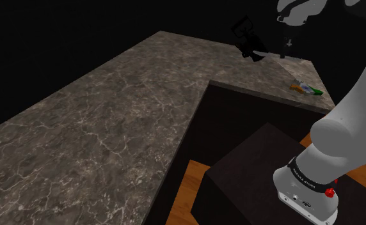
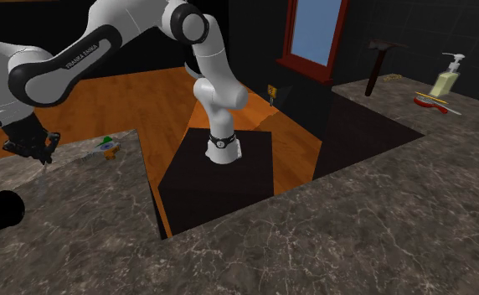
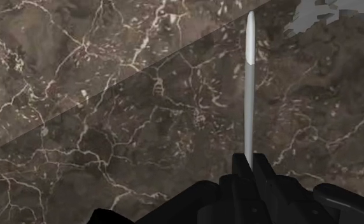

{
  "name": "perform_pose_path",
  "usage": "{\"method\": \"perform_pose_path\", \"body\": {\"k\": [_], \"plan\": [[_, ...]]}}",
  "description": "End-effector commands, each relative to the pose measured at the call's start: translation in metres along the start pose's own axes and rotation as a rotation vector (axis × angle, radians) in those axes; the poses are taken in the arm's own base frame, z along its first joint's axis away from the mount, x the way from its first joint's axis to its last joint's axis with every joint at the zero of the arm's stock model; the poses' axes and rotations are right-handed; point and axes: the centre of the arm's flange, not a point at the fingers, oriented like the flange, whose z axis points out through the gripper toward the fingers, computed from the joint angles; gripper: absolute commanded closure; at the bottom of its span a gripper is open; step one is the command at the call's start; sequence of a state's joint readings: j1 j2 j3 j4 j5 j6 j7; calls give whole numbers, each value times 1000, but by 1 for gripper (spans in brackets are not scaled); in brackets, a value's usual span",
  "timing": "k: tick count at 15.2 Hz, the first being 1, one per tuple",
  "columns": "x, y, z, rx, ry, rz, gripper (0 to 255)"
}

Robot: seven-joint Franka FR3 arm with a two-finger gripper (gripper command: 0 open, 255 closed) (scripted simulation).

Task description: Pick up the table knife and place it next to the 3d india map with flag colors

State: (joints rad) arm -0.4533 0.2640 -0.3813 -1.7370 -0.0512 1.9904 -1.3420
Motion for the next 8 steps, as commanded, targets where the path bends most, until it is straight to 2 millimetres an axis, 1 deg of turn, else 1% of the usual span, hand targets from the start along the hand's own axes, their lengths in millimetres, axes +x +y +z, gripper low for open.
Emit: {"method": "perform_pose_path", "body": {"k": [1, 8], "plan": [[0, 0, 10, 0, 0, 0, 255], [5, -1, 46, 0, 0, 0, 255]]}}
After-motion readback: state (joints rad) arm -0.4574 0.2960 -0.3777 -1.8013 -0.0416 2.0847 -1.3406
